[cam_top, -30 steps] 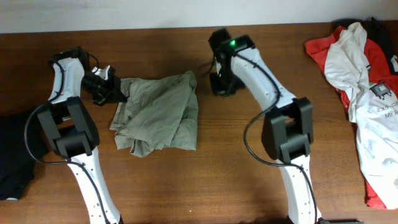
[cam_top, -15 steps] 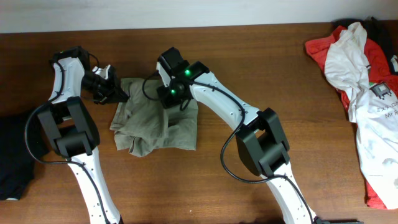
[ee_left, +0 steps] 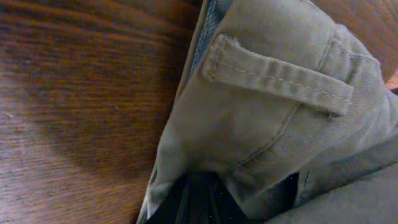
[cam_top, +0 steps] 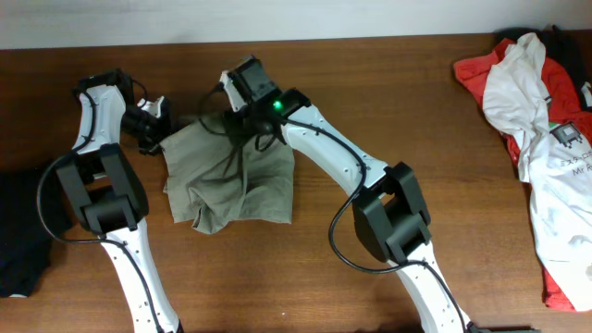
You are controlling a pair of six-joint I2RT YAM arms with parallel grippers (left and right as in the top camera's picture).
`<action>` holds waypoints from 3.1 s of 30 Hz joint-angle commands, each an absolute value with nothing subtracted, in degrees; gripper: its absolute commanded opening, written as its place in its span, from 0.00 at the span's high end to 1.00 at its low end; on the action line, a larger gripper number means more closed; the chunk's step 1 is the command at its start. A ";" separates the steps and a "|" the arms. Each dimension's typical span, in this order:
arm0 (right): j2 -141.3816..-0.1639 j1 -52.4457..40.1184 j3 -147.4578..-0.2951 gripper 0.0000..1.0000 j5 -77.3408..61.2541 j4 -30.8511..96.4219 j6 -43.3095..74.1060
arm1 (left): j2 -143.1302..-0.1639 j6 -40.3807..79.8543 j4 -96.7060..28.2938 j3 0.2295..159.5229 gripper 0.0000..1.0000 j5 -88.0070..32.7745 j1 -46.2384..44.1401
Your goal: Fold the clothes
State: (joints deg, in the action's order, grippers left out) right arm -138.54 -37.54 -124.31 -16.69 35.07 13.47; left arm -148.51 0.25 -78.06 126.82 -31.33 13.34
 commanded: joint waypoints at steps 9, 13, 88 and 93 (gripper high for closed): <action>-136.22 -33.82 -123.04 0.96 -8.29 62.89 5.13 | -154.71 0.38 -77.08 124.92 0.88 -25.61 12.53; -136.25 -37.93 -116.25 0.96 -14.63 58.30 5.96 | -154.71 0.38 -77.23 124.92 0.88 -25.58 12.53; -143.74 -32.75 -117.05 0.37 -23.53 48.42 20.47 | -151.50 0.40 -96.73 156.92 0.66 -29.56 27.33; -143.74 -33.52 -116.33 0.96 -21.45 47.22 21.21 | -151.50 0.40 -96.73 156.92 0.66 -29.56 27.33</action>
